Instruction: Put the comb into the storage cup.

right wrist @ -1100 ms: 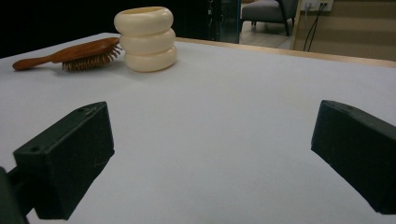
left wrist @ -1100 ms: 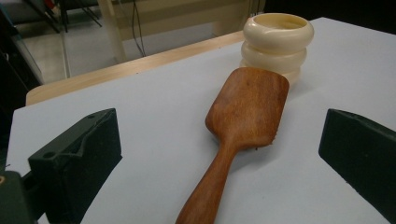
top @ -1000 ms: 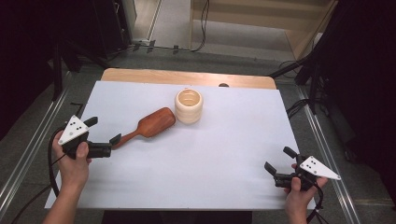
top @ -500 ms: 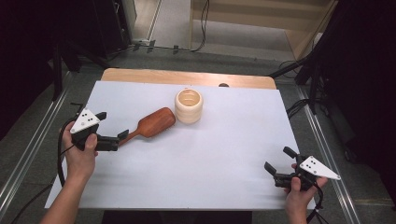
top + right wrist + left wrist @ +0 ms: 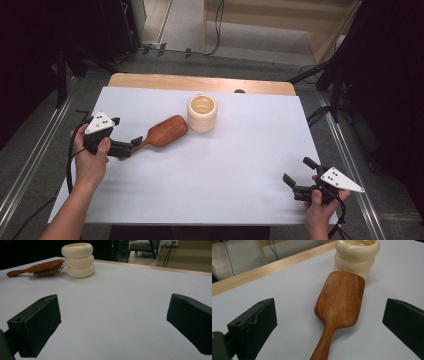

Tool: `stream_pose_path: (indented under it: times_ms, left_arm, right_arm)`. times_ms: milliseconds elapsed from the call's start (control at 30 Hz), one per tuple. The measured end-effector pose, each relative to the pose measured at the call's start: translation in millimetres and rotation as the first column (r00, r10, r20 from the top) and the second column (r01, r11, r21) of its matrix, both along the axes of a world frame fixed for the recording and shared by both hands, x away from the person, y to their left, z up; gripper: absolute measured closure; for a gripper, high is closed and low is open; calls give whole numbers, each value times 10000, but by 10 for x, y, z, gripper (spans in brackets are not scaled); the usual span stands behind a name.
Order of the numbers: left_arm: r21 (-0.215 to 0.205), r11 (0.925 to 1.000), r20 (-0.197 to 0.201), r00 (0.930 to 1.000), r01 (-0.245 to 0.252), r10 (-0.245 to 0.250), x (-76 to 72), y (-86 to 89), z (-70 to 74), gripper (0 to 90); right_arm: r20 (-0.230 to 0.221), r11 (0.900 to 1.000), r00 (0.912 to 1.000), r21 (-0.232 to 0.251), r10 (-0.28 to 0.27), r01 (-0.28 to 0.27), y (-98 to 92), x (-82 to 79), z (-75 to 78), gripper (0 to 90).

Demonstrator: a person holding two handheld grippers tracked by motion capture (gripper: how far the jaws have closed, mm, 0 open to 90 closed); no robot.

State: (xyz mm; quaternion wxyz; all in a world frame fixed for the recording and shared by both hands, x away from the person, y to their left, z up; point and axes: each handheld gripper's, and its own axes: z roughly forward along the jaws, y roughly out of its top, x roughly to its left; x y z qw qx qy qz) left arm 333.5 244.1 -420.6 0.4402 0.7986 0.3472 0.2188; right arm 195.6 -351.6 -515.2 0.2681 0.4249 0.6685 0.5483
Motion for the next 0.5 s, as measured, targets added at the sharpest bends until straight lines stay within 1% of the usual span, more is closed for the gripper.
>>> stream_pose_path:
  times_ms: [167, 233, 367, 433, 500]
  left_arm:
    - [147, 9999, -76, 10000, 15, -14, 34, -21, 1, 0]
    - [267, 9996, -122, 9999, 50, -47, 59, -26, 3, 0]
    - [344, 9994, -165, 9999, 50, -44, 89, -40, -1, 0]
    - [423, 9991, -274, 9996, 67, -55, 116, -47, -11, 0]
    - [469, 9989, -290, 9996, 63, -50, 126, -50, -14, 0]
  right_arm:
    - [-4, 10000, 10000, -4, -2, 2, 1, 1, 0, 0]
    - [-3, 10000, 10000, -19, -9, 9, 1, 3, 0, 0]
    - [13, 10000, 10000, -47, 9, -9, 1, 4, -1, 0]
    - [8, 10000, 10000, -58, 11, -11, 1, 4, 0, 0]
    - [2, 10000, 10000, -56, 8, -8, 1, 4, 0, 0]
